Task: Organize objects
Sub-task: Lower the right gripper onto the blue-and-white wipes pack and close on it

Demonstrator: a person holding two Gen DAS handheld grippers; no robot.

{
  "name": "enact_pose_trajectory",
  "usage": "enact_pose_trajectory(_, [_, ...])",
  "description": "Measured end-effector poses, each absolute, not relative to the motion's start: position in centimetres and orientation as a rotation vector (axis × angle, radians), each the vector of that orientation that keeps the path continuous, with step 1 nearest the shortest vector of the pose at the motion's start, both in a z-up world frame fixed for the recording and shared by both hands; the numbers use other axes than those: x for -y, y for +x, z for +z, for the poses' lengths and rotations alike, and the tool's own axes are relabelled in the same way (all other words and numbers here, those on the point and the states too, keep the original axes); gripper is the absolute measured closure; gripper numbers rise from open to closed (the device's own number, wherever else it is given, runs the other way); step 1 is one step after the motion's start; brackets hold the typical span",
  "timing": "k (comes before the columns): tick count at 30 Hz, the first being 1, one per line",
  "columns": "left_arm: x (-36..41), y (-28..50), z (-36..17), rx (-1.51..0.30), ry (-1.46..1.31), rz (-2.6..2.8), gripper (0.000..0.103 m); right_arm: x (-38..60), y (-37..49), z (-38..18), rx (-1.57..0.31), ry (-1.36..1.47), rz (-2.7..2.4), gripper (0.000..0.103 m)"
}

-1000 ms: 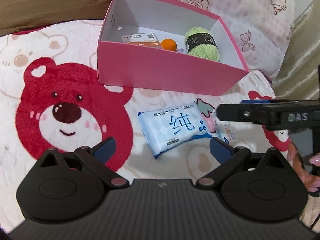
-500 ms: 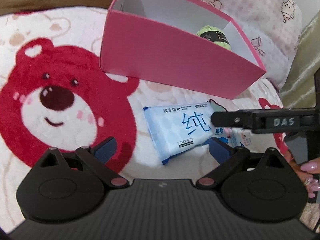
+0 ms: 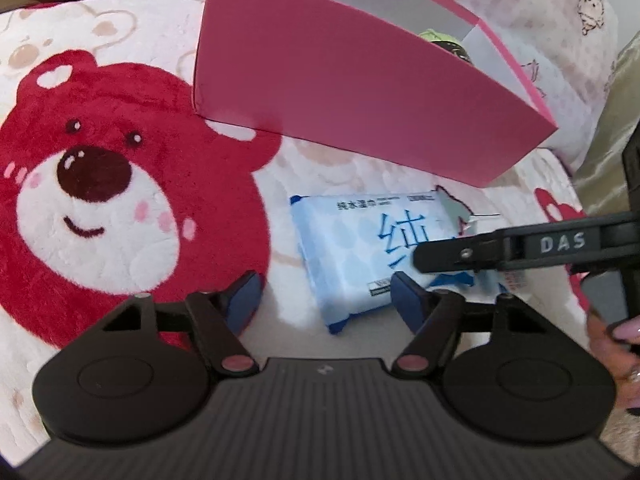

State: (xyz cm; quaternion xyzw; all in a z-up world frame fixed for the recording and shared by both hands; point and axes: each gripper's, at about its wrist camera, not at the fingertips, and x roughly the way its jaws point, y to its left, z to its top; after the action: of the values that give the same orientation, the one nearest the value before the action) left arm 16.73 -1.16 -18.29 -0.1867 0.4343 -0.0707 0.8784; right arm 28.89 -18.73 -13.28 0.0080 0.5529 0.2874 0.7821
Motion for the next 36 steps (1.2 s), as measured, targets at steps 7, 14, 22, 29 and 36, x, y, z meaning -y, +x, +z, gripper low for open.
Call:
enact_pose_trajectory(7, [1.8,16.6,-18.5,-0.882,-0.351,-0.15,0.047,20.5,30.0,-13.4,-1.225,0.123,0.576,0.052])
enact_pose_trajectory(14, [2.1,16.9,-18.6,-0.889,-0.385,-0.2,0.067,20.9,30.3,-14.4,-1.277,0.195,0.571,0.051])
enact_pose_trajectory(22, [0.4,17.1,-19.2,-0.898,-0.55,-0.218,0.071,19.3,28.5,-13.6,-1.199,0.053,0.607,0.053])
enact_pose_trajectory(29, [-1.1,17.2,-18.6,-0.93,-0.555,-0.169,0.072,17.4,26.6,-13.1,-1.169,-0.048,0.729,0.057])
enact_pose_trajectory(36, [-1.7,17.6,-19.2,-0.94,-0.577,-0.162,0.07,18.2,26.8,-13.0,-1.177,-0.035,0.643,0.041])
